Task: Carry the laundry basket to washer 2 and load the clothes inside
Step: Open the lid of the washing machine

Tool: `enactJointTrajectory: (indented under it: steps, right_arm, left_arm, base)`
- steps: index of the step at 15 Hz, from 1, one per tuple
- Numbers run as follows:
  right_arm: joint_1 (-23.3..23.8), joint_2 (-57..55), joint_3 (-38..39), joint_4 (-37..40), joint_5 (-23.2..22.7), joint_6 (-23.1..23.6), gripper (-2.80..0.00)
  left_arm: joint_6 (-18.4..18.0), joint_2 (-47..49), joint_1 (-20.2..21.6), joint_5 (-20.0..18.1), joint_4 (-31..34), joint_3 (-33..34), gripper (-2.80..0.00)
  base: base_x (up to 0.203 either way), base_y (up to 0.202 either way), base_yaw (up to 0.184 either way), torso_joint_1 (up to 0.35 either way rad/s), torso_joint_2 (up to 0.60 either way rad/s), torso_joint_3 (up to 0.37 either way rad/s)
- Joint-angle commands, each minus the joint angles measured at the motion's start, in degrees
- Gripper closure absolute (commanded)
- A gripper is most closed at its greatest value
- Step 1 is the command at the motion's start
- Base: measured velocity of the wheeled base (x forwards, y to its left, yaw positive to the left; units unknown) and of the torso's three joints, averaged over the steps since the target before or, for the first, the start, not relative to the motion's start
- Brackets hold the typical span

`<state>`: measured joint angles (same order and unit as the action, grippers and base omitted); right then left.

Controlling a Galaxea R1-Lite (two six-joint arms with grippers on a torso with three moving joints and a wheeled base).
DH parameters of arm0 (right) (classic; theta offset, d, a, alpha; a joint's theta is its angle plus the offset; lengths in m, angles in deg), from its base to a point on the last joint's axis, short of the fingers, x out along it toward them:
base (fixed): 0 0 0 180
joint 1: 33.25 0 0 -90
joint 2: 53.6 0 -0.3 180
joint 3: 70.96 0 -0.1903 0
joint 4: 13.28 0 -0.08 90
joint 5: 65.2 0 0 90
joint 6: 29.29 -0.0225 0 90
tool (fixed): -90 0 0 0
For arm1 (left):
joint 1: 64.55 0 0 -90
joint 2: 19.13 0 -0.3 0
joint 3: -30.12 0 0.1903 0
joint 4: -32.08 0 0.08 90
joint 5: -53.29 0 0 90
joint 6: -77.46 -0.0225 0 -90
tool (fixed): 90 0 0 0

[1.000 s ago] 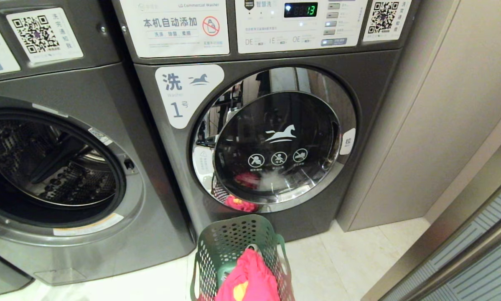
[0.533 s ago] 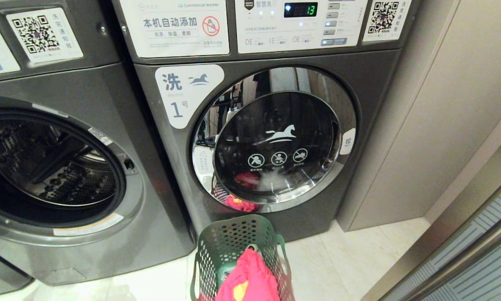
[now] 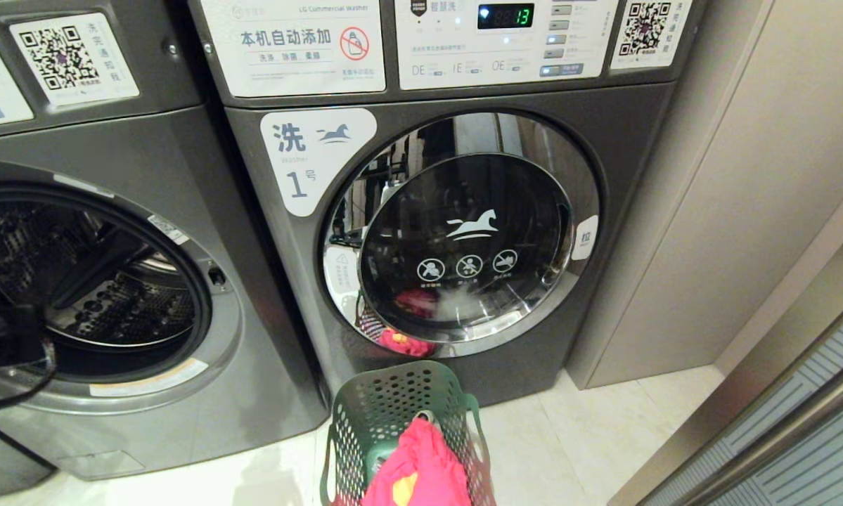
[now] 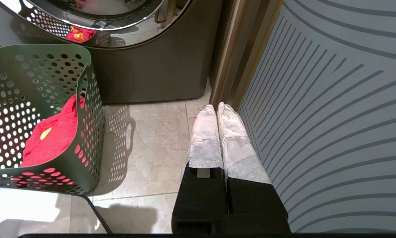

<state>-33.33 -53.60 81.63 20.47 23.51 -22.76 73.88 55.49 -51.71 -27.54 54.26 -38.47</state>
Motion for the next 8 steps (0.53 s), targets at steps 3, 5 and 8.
enactJointTrajectory:
  steps: [3,5,8]
  right_arm:
    - [-0.01,0.0,0.0,0.07,-0.03,0.06,0.0]
    - [-0.01,0.0,0.0,0.07,-0.03,0.06,0.0]
    - [-0.01,0.0,0.0,0.07,-0.03,0.06,0.0]
  left_arm:
    - [0.89,-16.39,-14.56,1.1,-7.39,16.28,0.0]
    - [0.83,-23.96,-18.56,2.93,-8.84,22.55,0.0]
    - [0.72,-32.95,-20.4,7.46,-10.37,33.38,0.0]
  base:
    - [0.0,0.0,0.0,0.0,0.0,0.0]
    - [0.0,0.0,0.0,0.0,0.0,0.0]
    - [0.0,0.0,0.0,0.0,0.0,0.0]
